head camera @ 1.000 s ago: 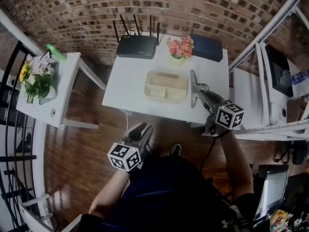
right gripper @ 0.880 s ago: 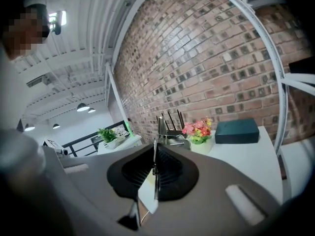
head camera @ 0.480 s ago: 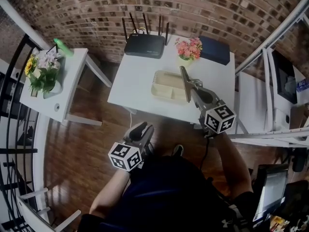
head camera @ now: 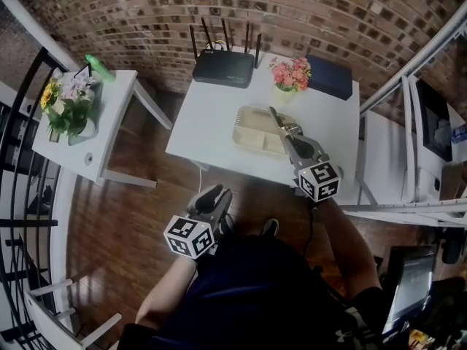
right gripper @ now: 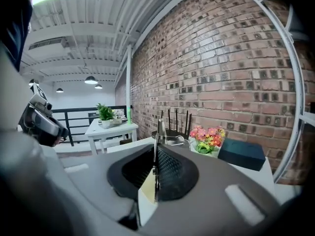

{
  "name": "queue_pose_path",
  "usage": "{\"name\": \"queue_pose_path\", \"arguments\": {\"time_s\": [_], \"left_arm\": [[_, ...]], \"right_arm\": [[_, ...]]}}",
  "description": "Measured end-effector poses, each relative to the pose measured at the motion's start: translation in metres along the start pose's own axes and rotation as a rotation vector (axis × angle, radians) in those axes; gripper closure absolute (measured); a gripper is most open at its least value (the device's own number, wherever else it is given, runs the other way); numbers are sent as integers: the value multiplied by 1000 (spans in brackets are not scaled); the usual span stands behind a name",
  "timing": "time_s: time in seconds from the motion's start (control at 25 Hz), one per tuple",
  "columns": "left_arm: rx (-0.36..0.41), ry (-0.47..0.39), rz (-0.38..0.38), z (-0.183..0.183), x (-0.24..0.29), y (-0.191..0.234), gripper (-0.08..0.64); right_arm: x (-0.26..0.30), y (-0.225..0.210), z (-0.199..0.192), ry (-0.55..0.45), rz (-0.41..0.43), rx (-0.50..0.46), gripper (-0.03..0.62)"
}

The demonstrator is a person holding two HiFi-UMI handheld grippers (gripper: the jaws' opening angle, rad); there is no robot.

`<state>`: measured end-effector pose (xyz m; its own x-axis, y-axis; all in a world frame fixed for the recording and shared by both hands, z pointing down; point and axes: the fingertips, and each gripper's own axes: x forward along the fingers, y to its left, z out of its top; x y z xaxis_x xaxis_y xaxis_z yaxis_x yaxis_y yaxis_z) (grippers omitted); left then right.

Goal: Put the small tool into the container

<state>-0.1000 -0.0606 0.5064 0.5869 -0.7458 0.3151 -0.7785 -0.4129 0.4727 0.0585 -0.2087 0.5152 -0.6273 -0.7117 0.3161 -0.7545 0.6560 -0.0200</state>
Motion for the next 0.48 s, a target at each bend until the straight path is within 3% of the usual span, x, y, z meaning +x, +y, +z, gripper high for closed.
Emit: {"name": "queue_pose_path", "arguments": {"time_s": [0.48], "left_arm": [[-26,4,9,-3,1,2,454]], "right_arm": [[13,0,-23,35,10,-73,577]]}}
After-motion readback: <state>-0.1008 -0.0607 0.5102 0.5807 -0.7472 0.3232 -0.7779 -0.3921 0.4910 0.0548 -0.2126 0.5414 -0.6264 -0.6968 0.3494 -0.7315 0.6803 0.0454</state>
